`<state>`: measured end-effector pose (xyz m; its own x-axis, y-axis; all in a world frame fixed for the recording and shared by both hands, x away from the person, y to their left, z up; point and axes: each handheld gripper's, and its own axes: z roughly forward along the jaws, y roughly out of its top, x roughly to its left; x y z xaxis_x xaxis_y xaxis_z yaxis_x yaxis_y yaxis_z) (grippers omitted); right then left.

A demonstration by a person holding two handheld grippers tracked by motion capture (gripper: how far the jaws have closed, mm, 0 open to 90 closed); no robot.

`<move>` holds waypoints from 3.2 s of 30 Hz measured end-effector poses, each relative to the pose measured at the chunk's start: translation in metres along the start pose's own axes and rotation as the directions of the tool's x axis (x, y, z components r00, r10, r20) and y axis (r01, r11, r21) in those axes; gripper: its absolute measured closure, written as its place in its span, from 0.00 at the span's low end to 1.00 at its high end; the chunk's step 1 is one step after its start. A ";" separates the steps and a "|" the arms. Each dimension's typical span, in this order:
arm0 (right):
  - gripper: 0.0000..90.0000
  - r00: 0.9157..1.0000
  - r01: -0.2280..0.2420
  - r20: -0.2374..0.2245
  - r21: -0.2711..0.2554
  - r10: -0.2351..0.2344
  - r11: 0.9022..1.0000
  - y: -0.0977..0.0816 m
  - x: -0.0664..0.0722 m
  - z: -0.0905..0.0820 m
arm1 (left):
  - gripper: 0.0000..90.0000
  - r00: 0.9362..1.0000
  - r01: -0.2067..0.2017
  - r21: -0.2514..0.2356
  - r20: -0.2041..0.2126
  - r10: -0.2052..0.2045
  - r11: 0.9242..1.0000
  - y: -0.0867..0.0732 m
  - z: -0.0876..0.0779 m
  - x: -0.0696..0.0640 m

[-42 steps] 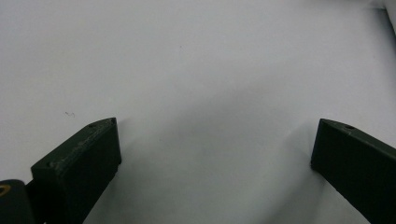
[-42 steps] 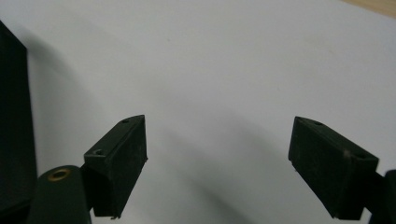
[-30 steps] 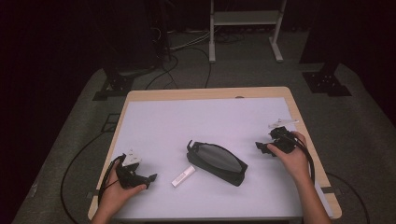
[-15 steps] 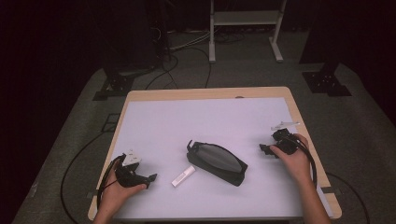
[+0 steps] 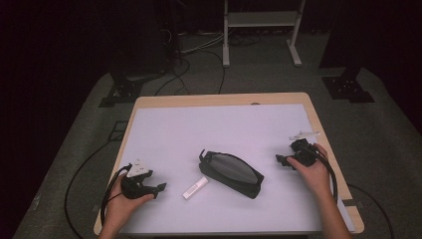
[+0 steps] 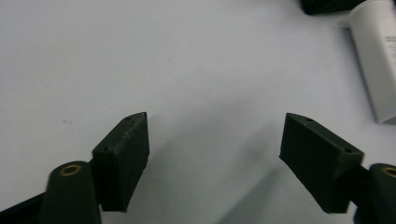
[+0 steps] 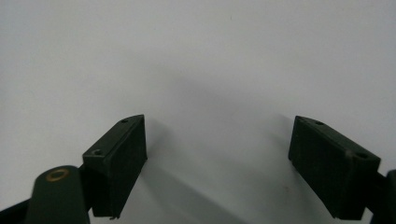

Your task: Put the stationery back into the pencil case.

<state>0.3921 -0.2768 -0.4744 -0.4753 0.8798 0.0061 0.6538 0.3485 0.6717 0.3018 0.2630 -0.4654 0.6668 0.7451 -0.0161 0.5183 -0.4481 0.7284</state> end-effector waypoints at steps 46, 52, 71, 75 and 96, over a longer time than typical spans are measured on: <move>0.15 1.000 -0.023 0.007 -0.089 0.024 0.996 -0.012 0.003 0.002 | 0.44 0.980 -0.135 0.158 0.166 0.109 0.978 0.079 0.005 -0.065; 0.15 1.000 -0.023 0.008 -0.090 0.024 0.996 -0.012 0.003 0.002 | 0.45 0.980 -0.134 0.192 0.173 0.101 0.972 0.082 0.012 -0.070; 0.15 1.000 -0.024 0.007 -0.089 0.025 0.996 -0.012 0.003 0.002 | 0.56 0.981 -0.134 0.273 0.172 0.089 0.953 0.073 0.035 -0.083; 0.15 1.000 -0.024 0.006 -0.089 0.024 0.996 -0.012 0.003 0.002 | 0.58 0.981 -0.146 0.288 0.167 0.101 0.946 0.073 0.038 -0.086; 0.15 1.000 -0.023 0.007 -0.089 0.024 0.996 -0.012 0.003 0.002 | 0.75 0.982 -0.168 0.329 0.143 0.127 0.929 0.069 0.047 -0.092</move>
<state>0.3842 -0.2772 -0.4836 -0.4553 0.8902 0.0172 0.6097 0.2977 0.7346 0.3012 0.1402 -0.4463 0.7970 0.6037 -0.0211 0.5456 -0.7045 0.4538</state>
